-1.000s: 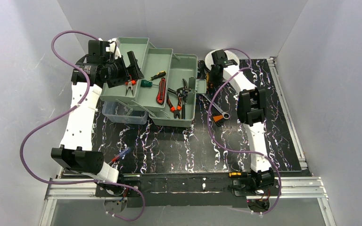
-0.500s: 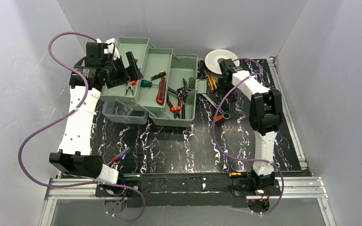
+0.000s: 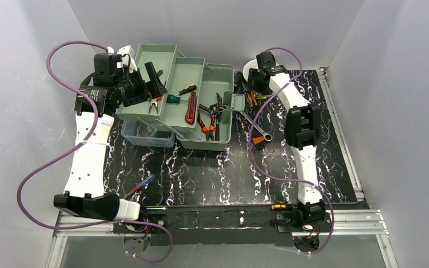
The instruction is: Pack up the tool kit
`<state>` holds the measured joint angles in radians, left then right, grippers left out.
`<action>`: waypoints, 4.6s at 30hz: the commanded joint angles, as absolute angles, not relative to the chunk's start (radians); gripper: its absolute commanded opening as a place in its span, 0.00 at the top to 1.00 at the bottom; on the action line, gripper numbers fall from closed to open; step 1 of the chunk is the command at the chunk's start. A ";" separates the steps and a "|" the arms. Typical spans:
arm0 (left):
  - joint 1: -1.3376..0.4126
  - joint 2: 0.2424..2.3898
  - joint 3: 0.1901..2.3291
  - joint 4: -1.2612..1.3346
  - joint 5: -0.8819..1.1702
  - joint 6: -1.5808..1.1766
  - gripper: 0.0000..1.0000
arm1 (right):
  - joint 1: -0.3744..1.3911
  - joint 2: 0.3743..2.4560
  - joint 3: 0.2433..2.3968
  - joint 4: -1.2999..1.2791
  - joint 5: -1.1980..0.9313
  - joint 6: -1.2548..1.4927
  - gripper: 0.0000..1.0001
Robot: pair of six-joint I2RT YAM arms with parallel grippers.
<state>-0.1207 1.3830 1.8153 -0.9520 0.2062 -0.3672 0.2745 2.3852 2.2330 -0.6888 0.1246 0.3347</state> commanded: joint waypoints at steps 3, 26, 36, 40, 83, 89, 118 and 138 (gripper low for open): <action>-0.140 1.344 1.823 -0.989 0.181 -0.373 0.02 | 0.256 2.548 2.402 -0.879 0.095 0.365 0.33; -0.141 1.289 1.706 -0.874 0.195 -0.395 0.02 | 0.288 1.953 1.895 -0.864 -0.147 0.424 0.91; -0.141 1.358 1.716 -0.679 0.430 -0.485 0.02 | 0.412 1.853 1.948 -0.685 -0.497 0.599 0.92; -0.141 1.419 1.714 -0.502 0.586 -0.682 0.02 | 0.483 1.832 1.985 -0.628 -0.587 0.572 0.92; -0.196 1.942 2.209 -0.697 0.300 -0.401 1.00 | 0.418 1.558 1.888 -0.884 -0.354 0.469 0.15; -0.196 2.082 2.382 -0.727 0.197 -0.279 1.00 | 0.391 1.503 1.818 -0.908 -0.312 0.446 0.13; -0.091 1.416 1.934 -0.790 0.055 -0.171 0.02 | 0.364 1.669 1.759 -0.998 -0.176 0.504 0.13; 0.537 1.734 1.979 -0.739 0.414 -0.770 0.02 | 0.344 1.709 1.638 -0.768 -0.208 0.528 0.15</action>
<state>0.4469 1.6962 1.9057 -0.7952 0.2283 -0.6033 0.3607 1.7252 1.6634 -0.8589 -0.1867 0.5247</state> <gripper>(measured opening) 0.981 0.855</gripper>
